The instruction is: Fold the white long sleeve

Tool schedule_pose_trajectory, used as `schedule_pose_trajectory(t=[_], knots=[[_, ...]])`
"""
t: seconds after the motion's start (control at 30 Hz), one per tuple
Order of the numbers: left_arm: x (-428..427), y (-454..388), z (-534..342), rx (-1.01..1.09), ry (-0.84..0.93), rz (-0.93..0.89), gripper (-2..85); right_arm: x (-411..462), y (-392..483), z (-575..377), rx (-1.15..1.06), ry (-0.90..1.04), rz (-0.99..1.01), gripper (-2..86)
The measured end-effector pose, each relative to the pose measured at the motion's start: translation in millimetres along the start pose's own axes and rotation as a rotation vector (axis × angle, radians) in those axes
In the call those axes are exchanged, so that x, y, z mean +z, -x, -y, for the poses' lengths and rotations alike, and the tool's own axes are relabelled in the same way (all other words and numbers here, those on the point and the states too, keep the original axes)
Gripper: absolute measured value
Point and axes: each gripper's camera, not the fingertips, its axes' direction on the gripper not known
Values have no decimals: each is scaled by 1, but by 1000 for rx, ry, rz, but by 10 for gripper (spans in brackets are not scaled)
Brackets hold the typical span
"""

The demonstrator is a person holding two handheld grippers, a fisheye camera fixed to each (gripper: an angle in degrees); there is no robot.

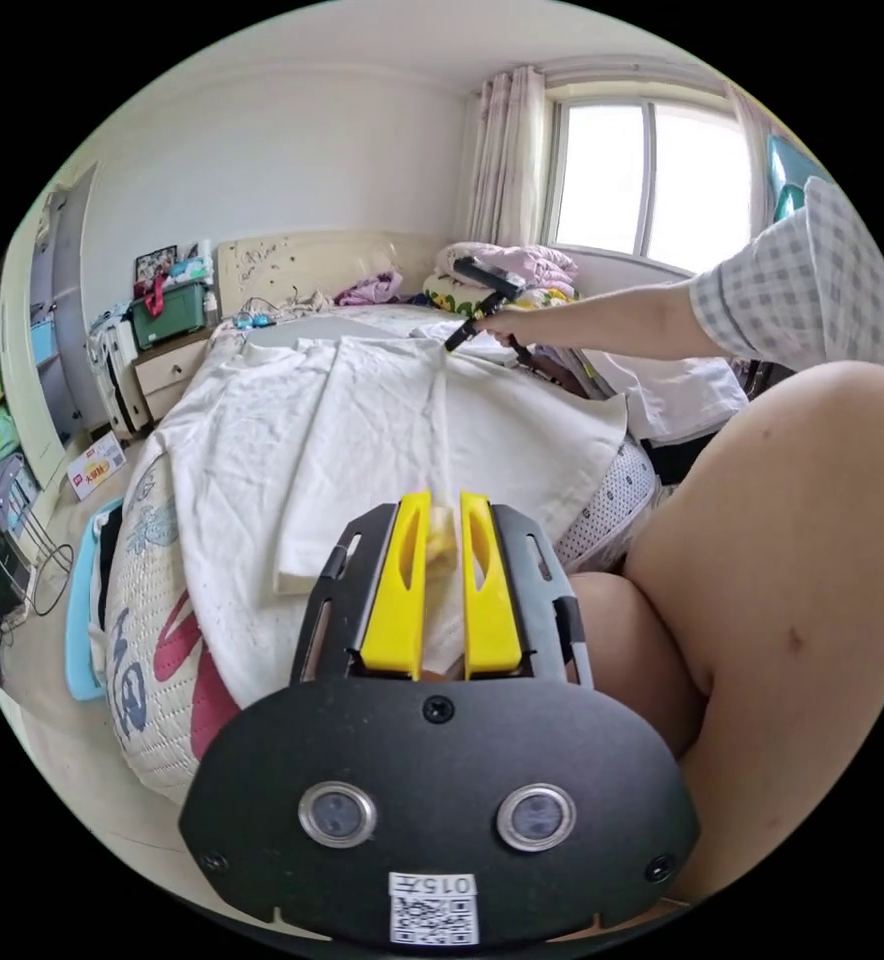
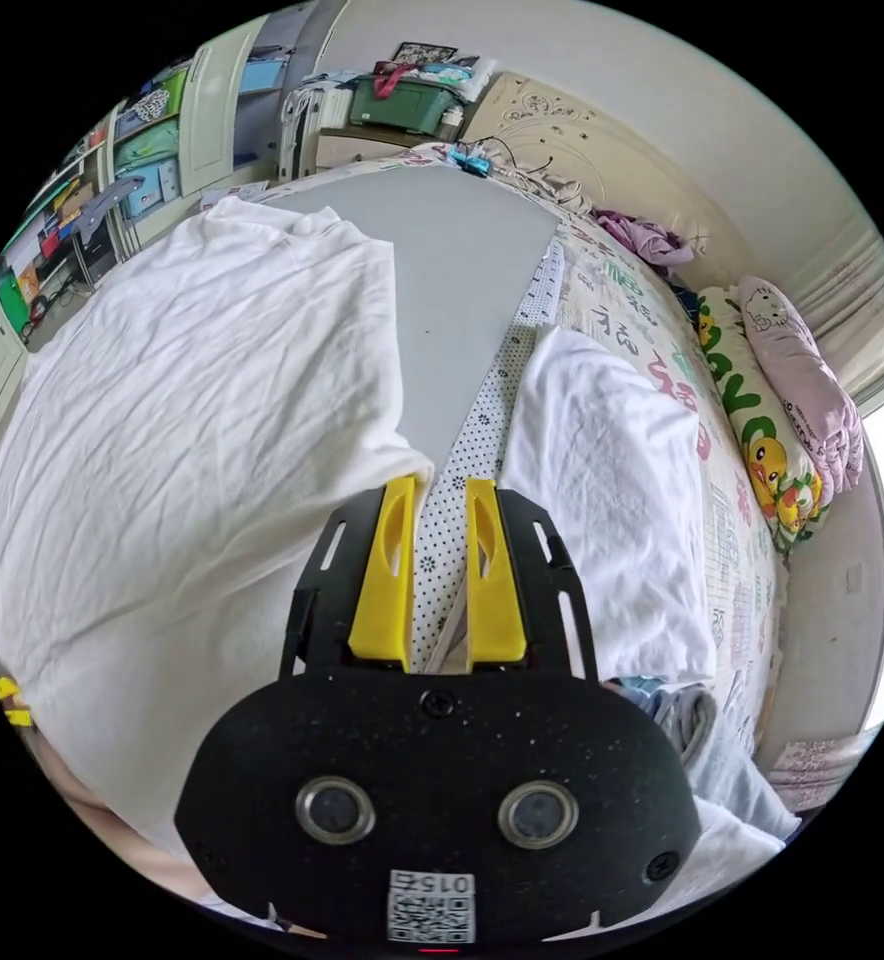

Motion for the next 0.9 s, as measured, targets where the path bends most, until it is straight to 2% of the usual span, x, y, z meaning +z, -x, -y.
schedule_pose_trajectory(t=[0.2, 0.37, 0.47, 0.57, 0.63, 0.67, 0.73, 0.77, 0.9], knots=[[3, 2, -4, -66, -17, -28, 18, -8, -29, -9, 84, -84, 192, 46], [-6, -6, -3, -50, -51, 3, 22, -15, -23, -7, -20, -117, 133, 52], [-1, -10, -2, -27, -4, 19, 19, -15, -23, -5, -38, -102, 117, 20], [2, -11, -4, -48, 6, -12, 3, -13, -45, -10, 91, -75, 181, -4], [-12, -21, -3, -10, -52, 29, -2, -11, -64, -18, 201, -75, 250, -8], [-16, -23, -2, 7, -67, 40, -2, -9, -67, -19, 233, -63, 228, -8], [-17, -27, 3, 49, -50, 42, -3, 6, -73, -26, 252, 22, -60, -8], [-14, -26, 3, 50, -34, 35, -3, 10, -75, -29, 252, 37, -75, -8], [-2, -12, -11, -30, 14, -22, -1, -14, -96, -49, 318, -115, 147, 5]])
